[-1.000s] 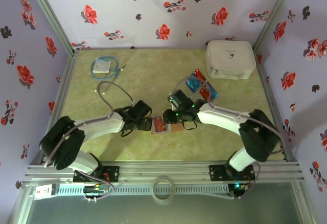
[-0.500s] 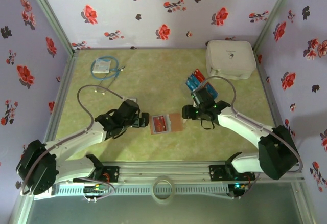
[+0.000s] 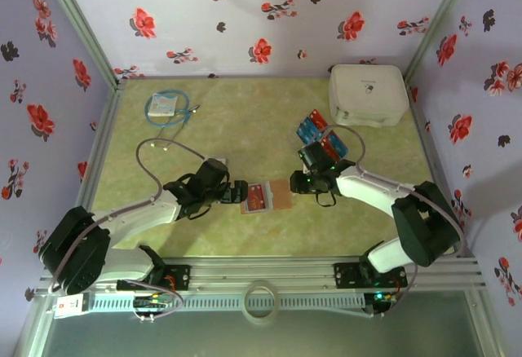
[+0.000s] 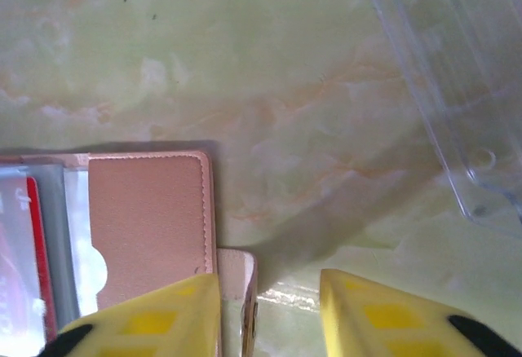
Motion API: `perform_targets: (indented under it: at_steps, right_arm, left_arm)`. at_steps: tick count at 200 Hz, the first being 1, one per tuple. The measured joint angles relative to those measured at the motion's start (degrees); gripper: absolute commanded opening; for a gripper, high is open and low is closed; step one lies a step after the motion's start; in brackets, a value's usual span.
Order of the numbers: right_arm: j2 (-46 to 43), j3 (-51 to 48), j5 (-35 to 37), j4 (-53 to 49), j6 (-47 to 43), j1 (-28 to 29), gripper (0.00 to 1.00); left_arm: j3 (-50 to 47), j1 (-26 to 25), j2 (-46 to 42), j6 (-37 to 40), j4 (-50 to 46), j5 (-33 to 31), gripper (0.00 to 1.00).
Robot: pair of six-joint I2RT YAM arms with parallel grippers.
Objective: Put the credit cards into the card holder
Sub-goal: Rotate the card holder at the center of the table.
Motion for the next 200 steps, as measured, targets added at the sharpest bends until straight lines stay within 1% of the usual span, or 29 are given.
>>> perform_targets:
  at_steps: [39, 48, 88, 132, 162, 200]
  right_arm:
    - [0.2, -1.9, -0.7, 1.8, 0.6, 0.0, 0.06]
    - [0.2, -2.3, -1.1, 2.1, 0.5, 0.0, 0.0]
    - [-1.5, -4.8, -2.7, 4.2, 2.2, 0.0, 0.0]
    - [-4.4, -7.8, -5.5, 8.0, 5.3, 0.0, 0.0]
    - [-4.4, -9.0, -6.9, 10.3, 6.9, 0.0, 0.0]
    - [-4.0, -9.8, -8.1, 12.6, 8.0, 0.0, 0.0]
  left_arm:
    - [0.0, 0.0, 1.7, -0.2, 2.1, 1.6, 1.0]
    - [-0.1, 0.0, 2.1, -0.2, 2.5, 1.9, 1.0]
    - [-0.1, 0.0, 3.9, -0.4, 4.5, 3.1, 1.0]
    - [-0.1, 0.0, 8.0, -1.3, 7.2, 4.4, 1.0]
    - [0.8, -0.3, 11.7, -1.5, 8.2, 4.8, 1.0]
    - [2.2, -0.9, 13.2, -1.7, 8.7, 4.8, 1.0]
